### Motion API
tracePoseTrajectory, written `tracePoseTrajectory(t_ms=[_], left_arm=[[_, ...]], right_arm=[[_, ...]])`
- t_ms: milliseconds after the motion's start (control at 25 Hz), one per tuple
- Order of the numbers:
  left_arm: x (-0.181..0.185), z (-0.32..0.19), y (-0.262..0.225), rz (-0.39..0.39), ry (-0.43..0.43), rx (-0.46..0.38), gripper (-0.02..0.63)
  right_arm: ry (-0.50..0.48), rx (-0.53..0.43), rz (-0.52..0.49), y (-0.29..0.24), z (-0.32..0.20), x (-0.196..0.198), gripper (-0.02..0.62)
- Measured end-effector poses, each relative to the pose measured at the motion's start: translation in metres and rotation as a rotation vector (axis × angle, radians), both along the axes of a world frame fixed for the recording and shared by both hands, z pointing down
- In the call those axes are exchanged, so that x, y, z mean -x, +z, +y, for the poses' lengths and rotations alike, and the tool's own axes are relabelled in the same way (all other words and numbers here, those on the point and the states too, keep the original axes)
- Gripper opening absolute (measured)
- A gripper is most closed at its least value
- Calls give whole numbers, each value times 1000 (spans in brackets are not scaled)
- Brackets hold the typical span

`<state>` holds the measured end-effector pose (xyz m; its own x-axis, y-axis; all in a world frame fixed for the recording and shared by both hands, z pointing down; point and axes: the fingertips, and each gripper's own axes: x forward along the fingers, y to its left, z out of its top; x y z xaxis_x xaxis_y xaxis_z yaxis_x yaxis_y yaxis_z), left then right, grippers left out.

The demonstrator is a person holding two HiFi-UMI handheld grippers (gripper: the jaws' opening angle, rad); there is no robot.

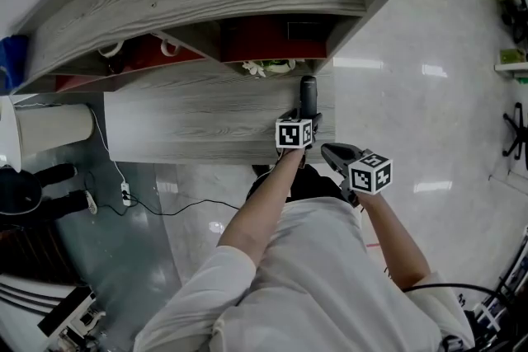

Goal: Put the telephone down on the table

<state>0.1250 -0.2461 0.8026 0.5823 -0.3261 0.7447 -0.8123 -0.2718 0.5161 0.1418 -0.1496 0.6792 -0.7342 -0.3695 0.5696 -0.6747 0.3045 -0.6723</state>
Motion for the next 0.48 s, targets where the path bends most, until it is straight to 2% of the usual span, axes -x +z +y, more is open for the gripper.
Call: tracePoseTrajectory(t_ms=[200, 360, 400, 480], left_arm=[[25, 2, -45, -8, -1, -135, 344], [60, 18, -91, 68, -48, -183, 342], [69, 22, -101, 84, -52, -197, 335], [90, 34, -119, 99, -50, -223, 274]], right_arm=[[-3, -29, -1, -9, 4, 11, 18], [15, -57, 7, -20, 12, 21, 18], [26, -67, 9, -23, 15, 23, 18], [56, -85, 16, -28, 20, 26, 18]])
